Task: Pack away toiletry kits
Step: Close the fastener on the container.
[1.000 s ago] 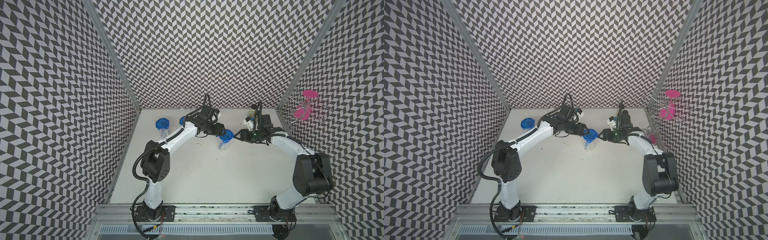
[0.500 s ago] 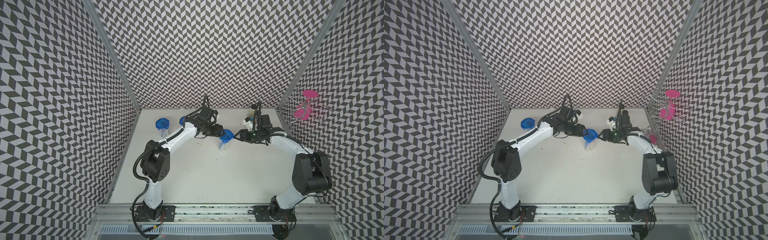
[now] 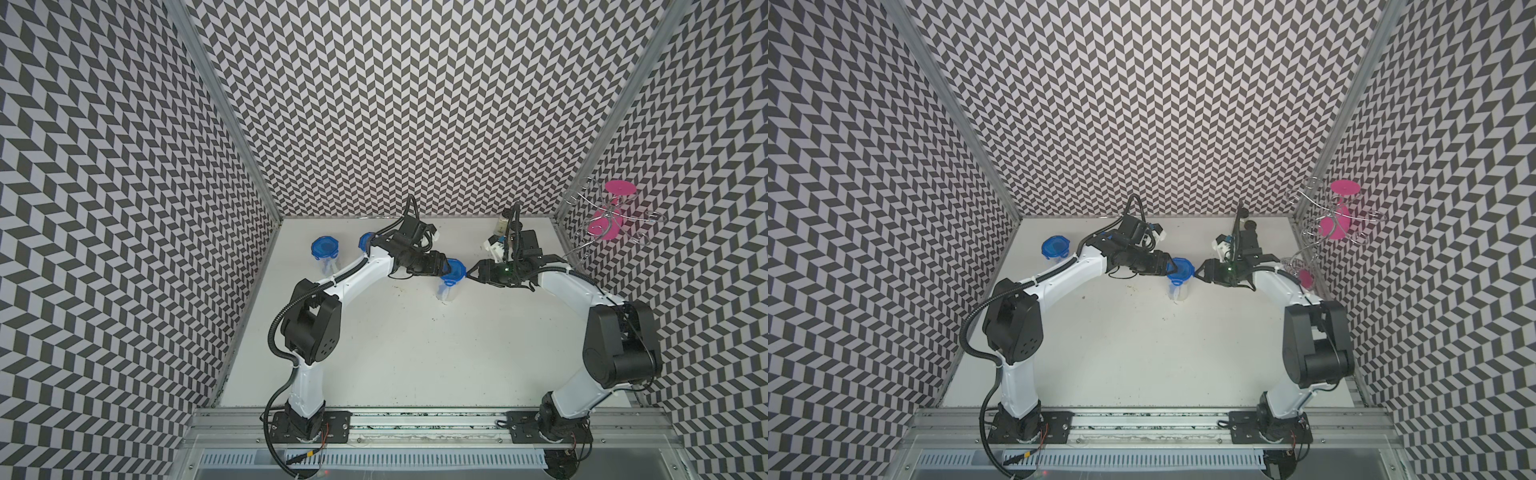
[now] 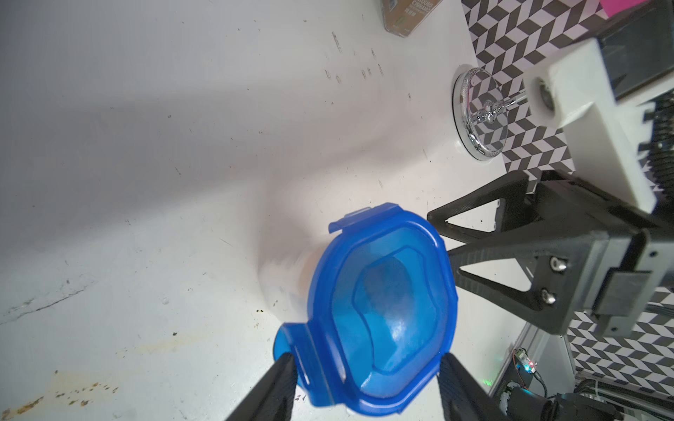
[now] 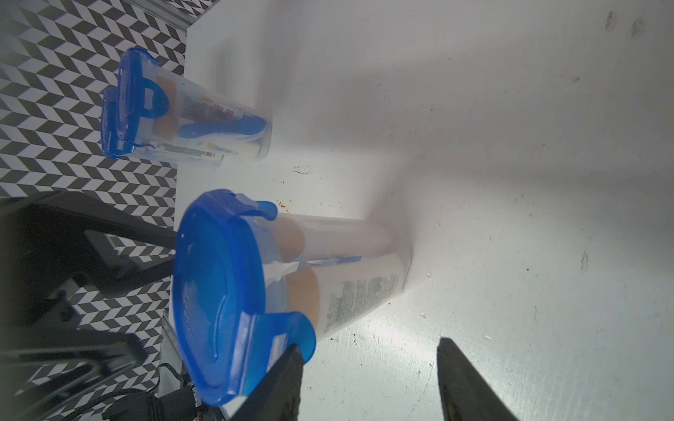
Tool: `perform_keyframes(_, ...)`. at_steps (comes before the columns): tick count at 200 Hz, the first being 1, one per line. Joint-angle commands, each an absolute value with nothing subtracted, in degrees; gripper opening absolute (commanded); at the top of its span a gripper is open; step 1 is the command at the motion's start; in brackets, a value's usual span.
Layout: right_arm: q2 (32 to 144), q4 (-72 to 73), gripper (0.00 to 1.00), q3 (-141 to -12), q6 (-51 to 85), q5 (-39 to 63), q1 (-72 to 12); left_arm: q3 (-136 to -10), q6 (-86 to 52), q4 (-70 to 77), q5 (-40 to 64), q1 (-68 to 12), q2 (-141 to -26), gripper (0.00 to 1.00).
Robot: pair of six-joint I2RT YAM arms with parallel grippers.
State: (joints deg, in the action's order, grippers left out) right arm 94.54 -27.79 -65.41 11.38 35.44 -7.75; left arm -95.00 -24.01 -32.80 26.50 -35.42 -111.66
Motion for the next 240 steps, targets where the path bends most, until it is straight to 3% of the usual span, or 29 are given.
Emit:
perform_keyframes(1,95.5,-25.1,0.58,-65.5,11.0,36.5,-9.4,-94.4,-24.9,-29.9,29.8,-35.7,-112.5,0.64)
perform_keyframes(240,95.7,-21.7,0.58,-64.4,12.2,37.7,-12.4,-94.2,-25.5,-29.0,31.6,-37.7,-113.9,0.63)
